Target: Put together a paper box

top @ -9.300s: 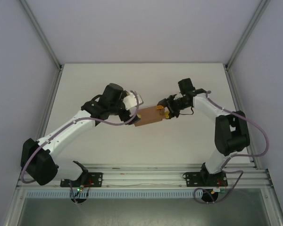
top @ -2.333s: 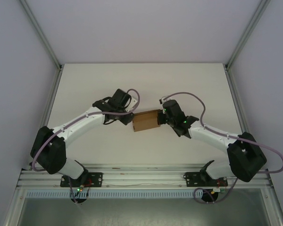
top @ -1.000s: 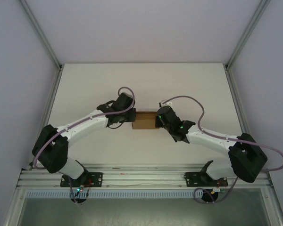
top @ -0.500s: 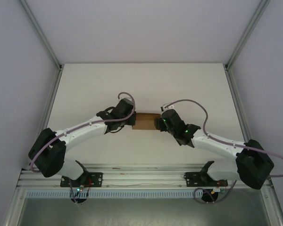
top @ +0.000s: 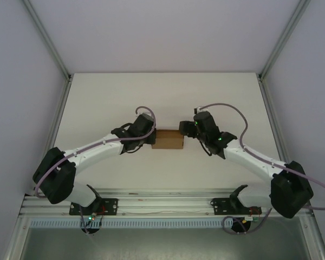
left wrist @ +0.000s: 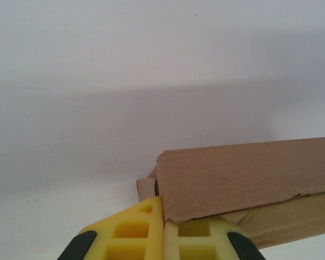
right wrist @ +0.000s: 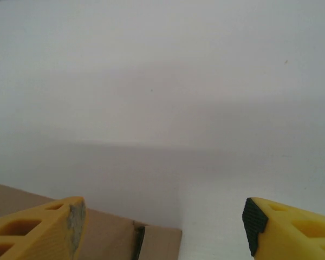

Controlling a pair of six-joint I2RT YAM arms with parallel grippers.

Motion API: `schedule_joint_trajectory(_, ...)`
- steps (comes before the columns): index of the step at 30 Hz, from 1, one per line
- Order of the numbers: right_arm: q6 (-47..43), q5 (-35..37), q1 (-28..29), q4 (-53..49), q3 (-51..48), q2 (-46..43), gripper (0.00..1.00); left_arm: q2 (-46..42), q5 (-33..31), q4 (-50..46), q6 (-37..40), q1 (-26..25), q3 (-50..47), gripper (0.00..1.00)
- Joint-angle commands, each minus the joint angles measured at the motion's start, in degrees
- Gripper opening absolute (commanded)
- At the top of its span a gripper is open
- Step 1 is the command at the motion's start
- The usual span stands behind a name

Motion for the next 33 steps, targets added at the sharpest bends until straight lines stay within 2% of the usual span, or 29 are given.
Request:
schedule_joint_trajectory(1, 2.08, -1.55, -0.32, -1.65, 1.15, 2.53, 0.75, 3.07, -0.33, -9.13, 0.91, -0.64, -1.38, 0.0)
schedule_joint_trajectory(6, 3.42, -2.0, -0.3, -1.06, -2.62, 4.48, 0.73, 2.12, 0.6, -9.23, 1.33, -0.9, -0.5, 0.02)
schedule_joint_trajectory(9, 4.75, -2.6, -0.34, 1.09, -5.52, 4.59, 0.73, 1.04, 1.51, -9.95, 1.9, -0.96, 0.42, 0.17)
schedule_joint_trajectory(11, 5.7, -2.74, -0.33, 1.6, -6.55, 5.05, 0.73, 0.29, 1.73, -10.98, 2.5, -0.97, 1.3, 0.22)
schedule_joint_trajectory(13, 6.14, -3.0, -0.27, 1.89, -7.29, 5.03, 0.73, -0.87, 2.52, -12.3, 2.87, -0.98, 2.21, 0.32)
schedule_joint_trajectory(23, 7.68, -3.35, -0.36, 2.44, -10.5, 4.57, 0.71, -7.88, 9.47, -14.97, 4.37, -0.9, 4.59, 0.77)
schedule_joint_trajectory(27, 7.94, -3.97, -0.33, 3.64, -11.65, 4.85, 0.71, -7.82, 2.62, -15.21, -0.55, 0.23, 6.38, 0.92)
schedule_joint_trajectory(30, 7.82, -3.58, -0.34, 3.65, -11.75, 4.98, 0.71, -4.55, -0.4, -17.09, -4.42, 3.01, 9.25, 0.9)
schedule_joint_trajectory(33, 7.69, -3.3, -0.34, 3.01, -11.22, 5.52, 0.71, -1.32, 3.12, -13.89, -4.66, 4.54, 9.8, 0.85)
